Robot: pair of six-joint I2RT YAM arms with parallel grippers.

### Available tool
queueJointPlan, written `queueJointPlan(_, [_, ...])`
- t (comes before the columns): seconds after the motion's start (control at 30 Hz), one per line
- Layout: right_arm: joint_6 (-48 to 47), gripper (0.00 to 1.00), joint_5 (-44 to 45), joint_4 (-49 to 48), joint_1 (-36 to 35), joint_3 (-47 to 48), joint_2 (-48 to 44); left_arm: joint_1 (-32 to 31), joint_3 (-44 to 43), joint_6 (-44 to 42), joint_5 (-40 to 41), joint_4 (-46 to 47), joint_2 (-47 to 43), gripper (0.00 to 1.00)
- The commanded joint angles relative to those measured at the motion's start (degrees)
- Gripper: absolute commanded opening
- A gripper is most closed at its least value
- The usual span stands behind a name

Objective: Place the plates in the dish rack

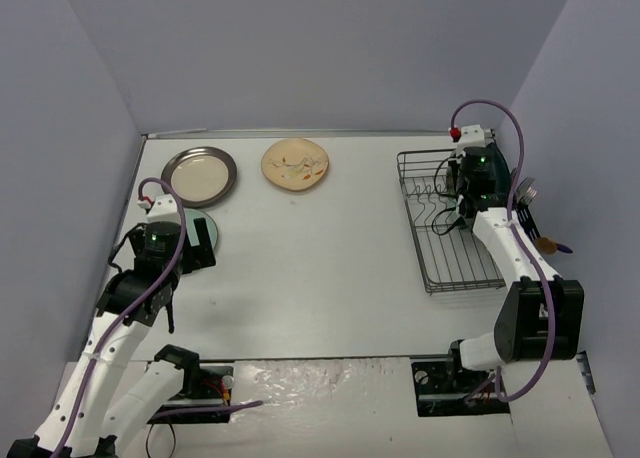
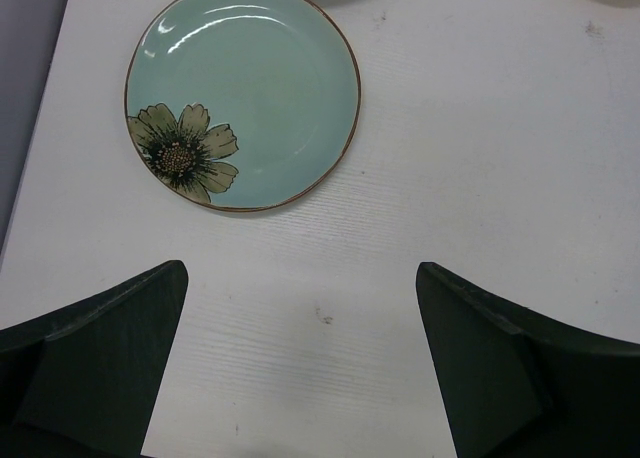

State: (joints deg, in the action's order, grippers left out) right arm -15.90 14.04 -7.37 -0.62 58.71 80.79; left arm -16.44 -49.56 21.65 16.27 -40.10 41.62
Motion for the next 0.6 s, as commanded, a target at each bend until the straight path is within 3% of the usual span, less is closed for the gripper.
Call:
queueJointPlan(0.0, [2.63, 0.00, -1.49, -12.19, 0.36, -0.04, -0.11, 0.97, -1.59, -0.91, -0.18, 1.86, 0.40, 0.97])
queueJointPlan(0.13, [4.42, 0.04, -3.32, -12.67, 2.38, -0.35, 1.04, 1.32, -1.42, -0.91, -0.10, 1.87, 0.49, 0.97])
queueJointPlan(0.3, [6.48, 0.42, -3.04, -11.70, 2.38, -0.42, 0.40, 1.61, -1.52, -0.34, 0.09, 1.41, 1.56, 0.97])
queueJointPlan(0.57, [11.35, 0.75, -4.80, -7.23, 2.00, 1.70, -6.32, 1.85, -1.50, 3.85, -0.01, 1.00, 1.96, 0.97])
